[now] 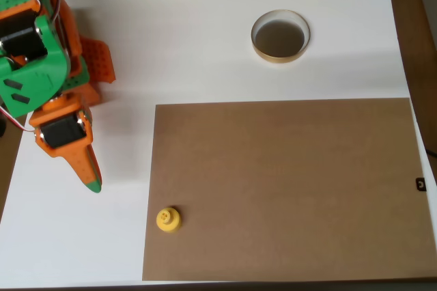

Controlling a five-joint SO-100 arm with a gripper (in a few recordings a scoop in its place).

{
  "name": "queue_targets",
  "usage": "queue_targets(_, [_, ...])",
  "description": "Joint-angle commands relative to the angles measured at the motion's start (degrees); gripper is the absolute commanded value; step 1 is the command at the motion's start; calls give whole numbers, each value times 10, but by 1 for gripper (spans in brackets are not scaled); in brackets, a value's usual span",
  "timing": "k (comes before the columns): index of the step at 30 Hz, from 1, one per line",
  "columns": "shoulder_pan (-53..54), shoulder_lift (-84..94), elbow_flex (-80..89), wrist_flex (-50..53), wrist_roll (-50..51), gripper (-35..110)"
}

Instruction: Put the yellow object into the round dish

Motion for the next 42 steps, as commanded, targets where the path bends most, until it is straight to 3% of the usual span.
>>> queue_targets(1, [10, 11, -9, 8, -8, 0])
queue_targets(16, [15, 11, -11, 9, 25, 0])
queue_targets(23, [-36, 11, -47, 1, 46, 1])
queue_targets(33, [-51, -74, -159, -21, -70, 16])
queue_targets(42, [-78, -190, -221, -22, -83, 25])
